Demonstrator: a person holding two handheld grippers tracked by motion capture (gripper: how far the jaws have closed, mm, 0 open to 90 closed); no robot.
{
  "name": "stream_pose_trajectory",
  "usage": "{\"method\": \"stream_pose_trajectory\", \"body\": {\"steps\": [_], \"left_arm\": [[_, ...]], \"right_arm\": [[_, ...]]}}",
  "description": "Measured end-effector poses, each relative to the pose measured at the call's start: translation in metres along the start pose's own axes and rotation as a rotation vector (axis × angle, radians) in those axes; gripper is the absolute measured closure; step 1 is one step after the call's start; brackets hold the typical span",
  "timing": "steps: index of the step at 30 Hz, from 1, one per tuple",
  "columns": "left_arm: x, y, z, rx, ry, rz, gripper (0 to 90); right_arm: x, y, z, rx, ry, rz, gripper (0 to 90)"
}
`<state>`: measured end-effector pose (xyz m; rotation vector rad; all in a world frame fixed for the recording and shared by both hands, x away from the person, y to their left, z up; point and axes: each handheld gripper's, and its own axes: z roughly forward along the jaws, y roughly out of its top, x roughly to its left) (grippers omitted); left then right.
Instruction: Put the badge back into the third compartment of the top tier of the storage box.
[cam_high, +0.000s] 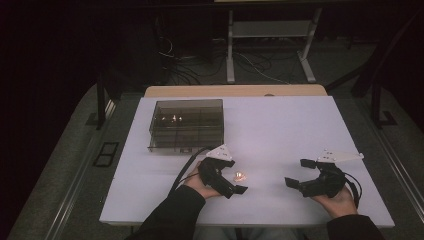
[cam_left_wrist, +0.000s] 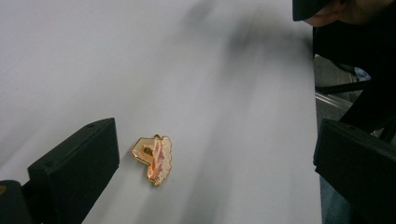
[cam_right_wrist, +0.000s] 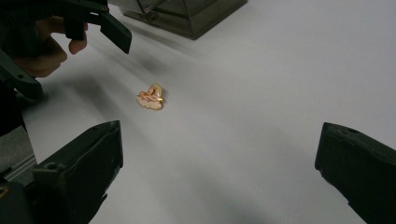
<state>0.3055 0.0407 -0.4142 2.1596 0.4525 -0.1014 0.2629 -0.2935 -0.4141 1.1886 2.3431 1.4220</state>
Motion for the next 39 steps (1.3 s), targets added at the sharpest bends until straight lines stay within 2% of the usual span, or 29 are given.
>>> {"method": "stream_pose_trajectory", "body": {"steps": [13,25,26,34,35,39], "left_arm": [[0.006,-0.003,0.017,0.025,-0.02,-0.009,0.0],[0.01,-0.004,0.029,0.047,-0.031,-0.004,0.0],[0.011,-0.004,0.029,0.05,-0.031,0.007,0.0],[0.018,-0.006,0.032,0.059,-0.031,-0.004,0.0],[0.018,-0.007,0.033,0.059,-0.031,-0.02,0.0],[0.021,-0.008,0.034,0.071,-0.028,-0.03,0.0]], "right_arm": [[0.0,0.0,0.0,-0.001,0.006,-0.009,0.2],[0.002,0.0,0.001,0.005,0.013,-0.015,0.2],[0.002,0.0,0.001,0.006,0.014,-0.016,0.2],[0.003,0.0,0.002,0.005,0.014,-0.032,0.3],[0.003,0.0,0.002,0.005,0.014,-0.032,0.2],[0.003,0.0,0.002,0.005,0.015,-0.034,0.3]]}}
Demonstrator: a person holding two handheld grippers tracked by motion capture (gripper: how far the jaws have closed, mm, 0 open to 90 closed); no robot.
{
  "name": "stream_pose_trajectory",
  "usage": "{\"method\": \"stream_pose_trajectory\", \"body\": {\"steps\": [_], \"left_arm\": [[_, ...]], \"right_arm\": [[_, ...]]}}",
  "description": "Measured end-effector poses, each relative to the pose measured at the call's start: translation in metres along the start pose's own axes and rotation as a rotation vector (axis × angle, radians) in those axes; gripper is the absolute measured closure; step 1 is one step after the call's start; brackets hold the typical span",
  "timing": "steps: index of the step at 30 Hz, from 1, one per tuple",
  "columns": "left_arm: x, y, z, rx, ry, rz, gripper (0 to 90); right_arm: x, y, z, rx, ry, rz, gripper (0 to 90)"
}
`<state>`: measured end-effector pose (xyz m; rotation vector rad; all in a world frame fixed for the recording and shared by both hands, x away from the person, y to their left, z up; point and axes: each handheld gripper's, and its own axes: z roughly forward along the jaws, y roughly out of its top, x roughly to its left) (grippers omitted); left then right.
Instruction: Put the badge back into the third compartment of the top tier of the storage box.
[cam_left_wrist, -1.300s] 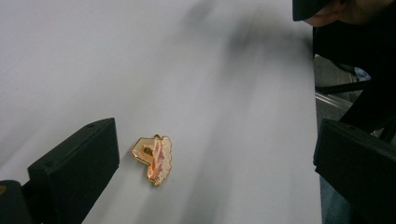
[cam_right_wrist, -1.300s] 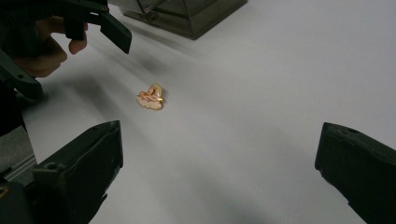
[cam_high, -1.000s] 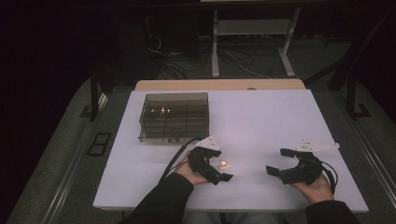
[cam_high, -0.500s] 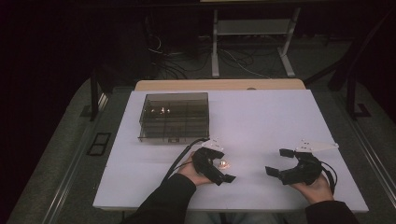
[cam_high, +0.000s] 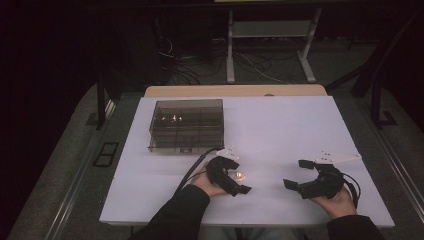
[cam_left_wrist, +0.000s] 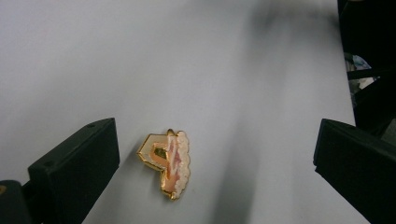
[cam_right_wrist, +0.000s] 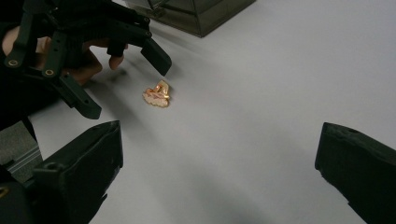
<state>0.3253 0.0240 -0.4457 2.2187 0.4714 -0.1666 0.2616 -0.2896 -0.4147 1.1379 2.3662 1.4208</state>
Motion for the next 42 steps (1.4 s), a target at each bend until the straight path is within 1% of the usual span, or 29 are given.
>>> {"method": "stream_pose_trajectory", "body": {"steps": [4,6,7,9,10,12,16,17,18,19,22,25,26,27,28,31,32,35,37,38,39,40,41,42], "left_arm": [[0.0039,-0.001,0.0012,0.004,0.0,-0.003,1.0],[0.0052,-0.0009,0.0009,0.007,-0.003,-0.005,3.3],[0.005,-0.001,0.0009,0.003,-0.003,-0.016,5.8],[0.0053,-0.0009,-0.0001,0.002,-0.004,-0.026,7.0],[0.0057,-0.0009,-0.0007,0.001,-0.004,-0.028,10.1],[0.0065,-0.001,-0.0015,0.001,0.003,-0.036,11.7],[0.0088,-0.0016,-0.0014,0.008,-0.003,-0.056,16.4],[0.0089,-0.0016,-0.0012,0.009,0.0,-0.051,16.4],[0.009,-0.0017,-0.0009,0.011,0.006,-0.044,19.1],[0.0087,-0.0017,-0.0006,0.01,0.014,-0.04,19.1],[0.0088,-0.0016,-0.0001,0.005,0.014,-0.038,25.1],[0.0088,-0.0014,0.0005,-0.002,0.012,-0.048,31.7],[0.0084,-0.0013,0.0007,-0.002,0.015,-0.05,35.8],[0.008,-0.0011,0.0009,-0.001,0.023,-0.048,37.8],[0.008,-0.0012,0.001,-0.001,0.026,-0.048,37.8],[0.0098,-0.0019,0.0006,-0.003,0.026,-0.06,43.8],[0.0101,-0.002,0.0002,-0.002,0.027,-0.059,47.8],[0.0101,-0.002,0.0003,0.001,0.031,-0.059,51.3],[0.0101,-0.0024,0.0011,0.0,0.032,-0.065,59.0],[0.0104,-0.0025,0.0012,0.001,0.031,-0.063,59.0],[0.0107,-0.0025,0.0012,0.007,0.032,-0.062,62.9],[0.0108,-0.0026,0.0014,0.013,0.035,-0.062,69.1],[0.0108,-0.0027,0.0017,0.019,0.037,-0.059,71.5],[0.0106,-0.0028,0.002,0.02,0.036,-0.059,71.5]], "right_arm": [[0.0009,0.0001,0.0006,0.005,0.001,-0.004,0.3],[0.0013,0.0001,0.0007,0.007,0.001,-0.005,0.3],[0.0013,0.0001,0.0007,0.007,0.001,-0.007,0.2],[0.0013,0.0001,0.0006,0.007,0.001,-0.006,0.2],[0.0012,0.0001,0.0005,0.007,0.001,-0.007,0.3],[0.0012,0.0001,0.0006,0.006,0.001,-0.007,0.2],[0.0015,0.0002,0.0006,0.008,0.002,-0.009,0.3],[0.0015,0.0002,0.0006,0.008,0.002,-0.009,0.3],[0.0013,0.0002,0.0006,0.007,0.002,-0.01,0.2],[0.0013,0.0002,0.0006,0.007,0.002,-0.01,0.2],[0.0015,0.0002,0.0006,0.008,0.002,-0.008,0.2],[0.0016,0.0002,0.0008,0.009,0.003,-0.008,0.2],[0.0018,0.0002,0.0008,0.008,0.003,-0.009,0.3],[0.0017,0.0003,0.0007,0.009,0.003,-0.011,0.2],[0.0017,0.0003,0.0007,0.009,0.003,-0.011,0.2],[0.0017,0.0002,0.0007,0.008,0.003,-0.01,0.3],[0.0017,0.0003,0.0006,0.008,0.004,-0.009,0.3],[0.0015,0.0003,0.0006,0.008,0.004,-0.01,0.2],[0.0016,0.0003,0.0005,0.009,0.005,-0.01,0.3],[0.0016,0.0003,0.0005,0.009,0.005,-0.01,0.3],[0.0015,0.0003,0.0005,0.008,0.004,-0.011,0.3],[0.0014,0.0004,0.0004,0.007,0.004,-0.012,0.3],[0.0014,0.0004,0.0003,0.007,0.004,-0.011,0.2],[0.0014,0.0004,0.0003,0.007,0.004,-0.011,0.2]]}}
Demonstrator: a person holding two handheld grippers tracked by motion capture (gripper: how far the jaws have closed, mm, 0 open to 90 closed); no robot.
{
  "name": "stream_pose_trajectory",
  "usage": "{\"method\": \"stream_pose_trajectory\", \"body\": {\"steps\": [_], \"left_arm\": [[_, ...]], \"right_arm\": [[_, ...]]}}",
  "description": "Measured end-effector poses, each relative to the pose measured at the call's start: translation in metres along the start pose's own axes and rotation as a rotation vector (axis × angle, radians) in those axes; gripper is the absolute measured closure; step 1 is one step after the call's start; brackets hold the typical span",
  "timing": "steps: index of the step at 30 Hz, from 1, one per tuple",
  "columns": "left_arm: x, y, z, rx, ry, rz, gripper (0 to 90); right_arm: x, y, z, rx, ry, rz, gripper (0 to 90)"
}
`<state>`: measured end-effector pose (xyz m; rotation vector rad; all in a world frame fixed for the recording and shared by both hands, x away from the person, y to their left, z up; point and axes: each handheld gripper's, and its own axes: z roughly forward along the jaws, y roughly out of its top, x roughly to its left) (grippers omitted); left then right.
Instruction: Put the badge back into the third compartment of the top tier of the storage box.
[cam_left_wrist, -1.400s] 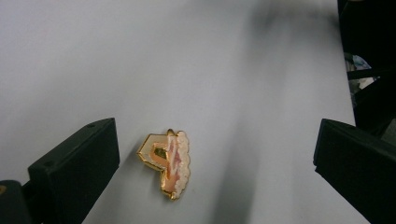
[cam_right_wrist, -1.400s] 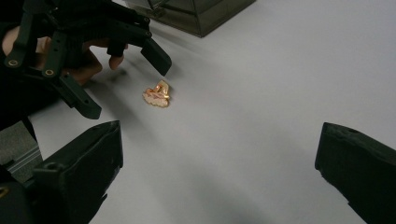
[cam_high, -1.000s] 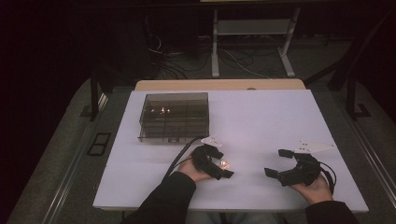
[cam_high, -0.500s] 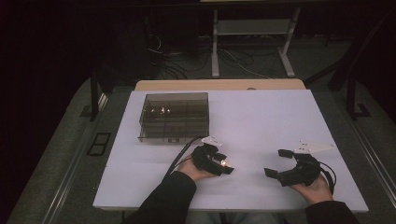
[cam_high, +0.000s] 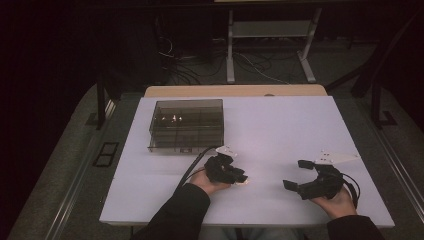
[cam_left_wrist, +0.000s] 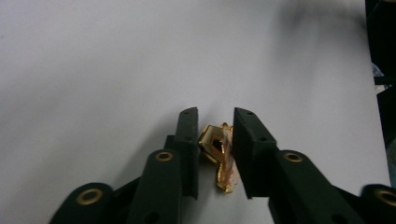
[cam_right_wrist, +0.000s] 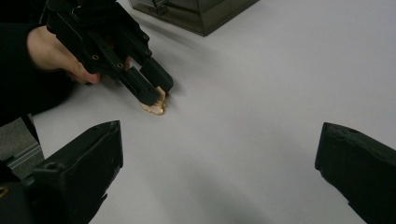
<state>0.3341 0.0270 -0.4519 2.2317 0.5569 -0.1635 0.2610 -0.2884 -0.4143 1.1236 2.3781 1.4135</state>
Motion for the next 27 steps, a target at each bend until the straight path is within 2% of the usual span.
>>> {"method": "stream_pose_trajectory", "body": {"steps": [2,3,4,7,14,15,20,27], "left_arm": [[-0.0008,0.0003,-0.0003,-0.002,0.001,-0.002,72.5],[-0.0015,0.0004,-0.001,-0.006,-0.001,-0.003,75.5],[-0.0014,0.0015,-0.0041,-0.029,-0.022,-0.02,78.9],[-0.003,0.0023,-0.005,-0.039,-0.028,-0.014,84.0],[-0.0045,0.0027,-0.0065,-0.035,-0.024,-0.003,85.0],[-0.0039,0.0034,-0.008,-0.053,-0.057,-0.019,87.3],[-0.0083,0.0056,-0.0071,-0.046,-0.047,0.004,88.2],[-0.0081,0.007,-0.008,-0.03,-0.051,0.007,88.3]], "right_arm": [[0.0,0.0,0.0,0.0,0.0,0.0,0.3],[0.0,0.0,0.0,-0.001,0.0,-0.001,0.2],[0.0001,0.0,0.0,-0.001,0.0,-0.001,0.2],[0.0,0.0,0.0,-0.001,-0.001,-0.001,0.3],[0.0001,0.0001,0.0,0.0,0.0,-0.002,0.3],[0.0,0.0001,0.0,-0.001,-0.001,0.0,0.3],[0.0001,0.0,0.0001,0.0,0.0,-0.001,0.3],[0.0,0.0001,-0.0001,-0.001,0.0,0.0,0.3]]}}
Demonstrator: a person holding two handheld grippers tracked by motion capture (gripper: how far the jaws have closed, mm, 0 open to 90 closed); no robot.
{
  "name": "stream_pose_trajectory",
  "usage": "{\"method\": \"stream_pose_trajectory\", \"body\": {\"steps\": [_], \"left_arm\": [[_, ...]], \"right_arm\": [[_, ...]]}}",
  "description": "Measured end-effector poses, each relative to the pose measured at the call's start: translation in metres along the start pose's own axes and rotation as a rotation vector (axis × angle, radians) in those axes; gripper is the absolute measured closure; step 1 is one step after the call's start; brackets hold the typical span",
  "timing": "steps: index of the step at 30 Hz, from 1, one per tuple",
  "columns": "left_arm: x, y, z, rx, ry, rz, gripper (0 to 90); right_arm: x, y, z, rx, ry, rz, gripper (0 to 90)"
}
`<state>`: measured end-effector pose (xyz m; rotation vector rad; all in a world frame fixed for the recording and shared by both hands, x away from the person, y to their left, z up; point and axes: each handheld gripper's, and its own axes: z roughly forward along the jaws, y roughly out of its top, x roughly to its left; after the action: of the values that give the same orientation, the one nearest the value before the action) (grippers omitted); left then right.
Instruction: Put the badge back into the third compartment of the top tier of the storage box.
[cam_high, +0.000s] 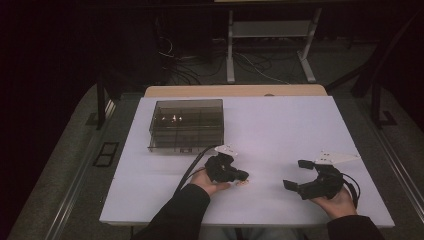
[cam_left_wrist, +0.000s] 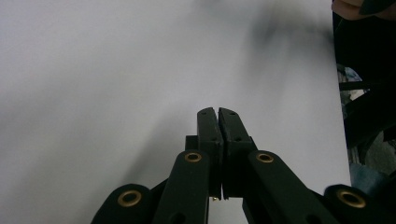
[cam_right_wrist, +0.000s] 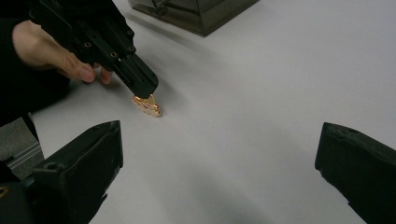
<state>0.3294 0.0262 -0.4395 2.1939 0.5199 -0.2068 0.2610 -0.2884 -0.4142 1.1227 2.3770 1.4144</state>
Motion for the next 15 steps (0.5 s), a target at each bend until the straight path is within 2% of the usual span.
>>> {"method": "stream_pose_trajectory", "body": {"steps": [15], "left_arm": [[-0.005,0.0047,-0.0002,0.046,-0.01,0.021,88.3]], "right_arm": [[0.0001,0.0,0.0002,0.002,0.001,0.0,0.3]]}}
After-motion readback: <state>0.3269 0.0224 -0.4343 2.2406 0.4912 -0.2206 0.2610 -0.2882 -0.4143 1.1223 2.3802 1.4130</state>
